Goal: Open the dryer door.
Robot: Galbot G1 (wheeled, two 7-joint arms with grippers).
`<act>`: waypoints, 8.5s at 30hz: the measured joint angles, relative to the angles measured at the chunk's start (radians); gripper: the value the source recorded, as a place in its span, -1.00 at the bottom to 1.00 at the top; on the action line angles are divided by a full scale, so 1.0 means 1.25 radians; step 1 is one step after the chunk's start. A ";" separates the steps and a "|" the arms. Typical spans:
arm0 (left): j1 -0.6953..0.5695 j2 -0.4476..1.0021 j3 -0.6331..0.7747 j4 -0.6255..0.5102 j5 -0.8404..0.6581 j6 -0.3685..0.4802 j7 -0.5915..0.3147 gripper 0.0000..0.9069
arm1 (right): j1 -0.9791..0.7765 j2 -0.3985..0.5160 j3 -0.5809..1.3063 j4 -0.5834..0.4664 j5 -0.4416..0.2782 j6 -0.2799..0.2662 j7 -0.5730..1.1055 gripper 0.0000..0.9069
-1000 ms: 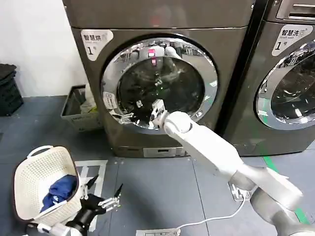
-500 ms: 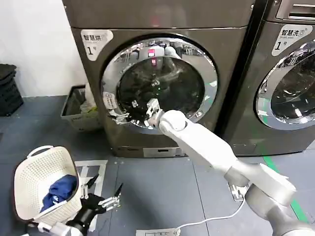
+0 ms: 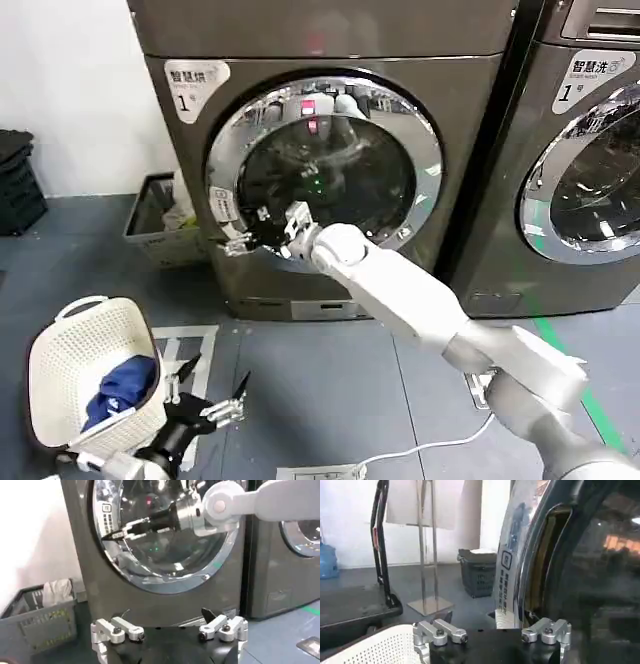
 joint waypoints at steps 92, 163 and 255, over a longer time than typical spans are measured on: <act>-0.523 0.388 0.067 0.300 -0.438 0.016 0.105 1.00 | -0.147 -0.629 0.114 0.529 0.062 0.054 -0.603 1.00; -0.987 0.155 0.719 0.447 -0.409 -0.030 0.138 1.00 | -1.567 -0.024 1.782 0.732 -0.211 0.488 0.015 1.00; -1.145 -0.184 0.870 0.781 -0.405 0.049 -0.292 1.00 | -1.468 0.177 2.021 0.603 -0.377 0.162 0.562 1.00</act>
